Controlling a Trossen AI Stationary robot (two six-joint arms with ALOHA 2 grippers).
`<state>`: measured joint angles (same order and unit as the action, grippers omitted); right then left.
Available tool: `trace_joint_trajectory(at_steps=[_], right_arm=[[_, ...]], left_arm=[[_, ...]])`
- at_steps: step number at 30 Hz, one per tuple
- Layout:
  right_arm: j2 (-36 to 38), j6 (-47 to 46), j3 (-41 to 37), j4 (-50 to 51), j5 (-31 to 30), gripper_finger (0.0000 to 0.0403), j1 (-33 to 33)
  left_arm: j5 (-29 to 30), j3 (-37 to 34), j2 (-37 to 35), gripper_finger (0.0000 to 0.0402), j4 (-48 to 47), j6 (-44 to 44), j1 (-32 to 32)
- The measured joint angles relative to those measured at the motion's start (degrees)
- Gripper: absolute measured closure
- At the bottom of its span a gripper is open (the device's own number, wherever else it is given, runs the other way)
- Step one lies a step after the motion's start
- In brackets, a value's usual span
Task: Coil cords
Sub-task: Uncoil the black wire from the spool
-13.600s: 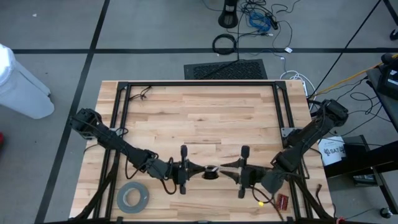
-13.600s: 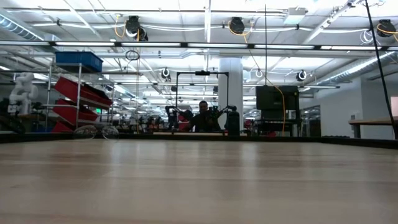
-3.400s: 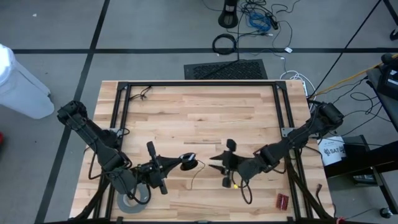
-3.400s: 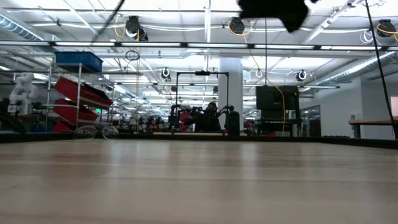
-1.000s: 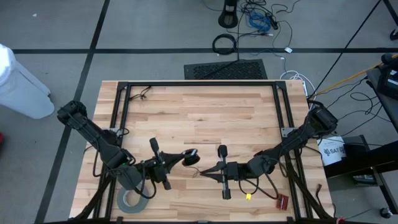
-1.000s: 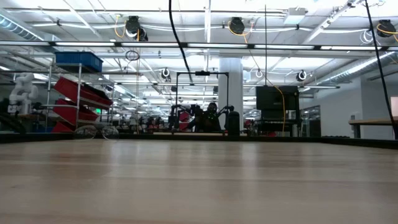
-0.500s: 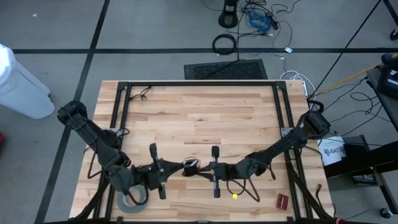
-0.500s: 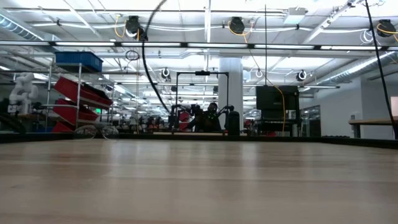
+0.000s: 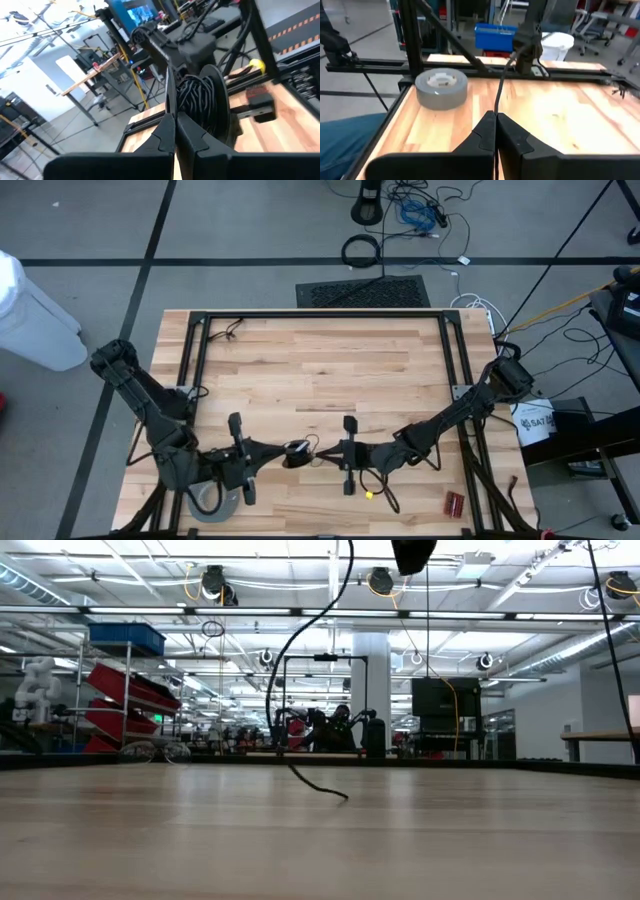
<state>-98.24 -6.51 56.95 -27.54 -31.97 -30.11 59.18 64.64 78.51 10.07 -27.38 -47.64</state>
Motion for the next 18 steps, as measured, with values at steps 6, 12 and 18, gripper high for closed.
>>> trace_joint_trajectory(at_steps=[6, 12, 18], right_arm=[[0.0, -0.8, 0.0, 3.4, 0.0, 0.0403, 0.0], [0.0, -4.1, 0.0, 6.9, 0.0, 0.0394, 0.0], [0.0, -6.3, 0.0, 7.3, 0.5, 0.0356, -0.2]], left_arm=[[2.1, 0.0, -1.0, 0.0401, -1.8, -0.1, -2.0], [4.1, 0.0, -1.0, 0.0401, -3.0, -0.1, -3.2], [4.7, 0.0, -1.0, 0.0401, -3.7, 0.6, -3.1]])
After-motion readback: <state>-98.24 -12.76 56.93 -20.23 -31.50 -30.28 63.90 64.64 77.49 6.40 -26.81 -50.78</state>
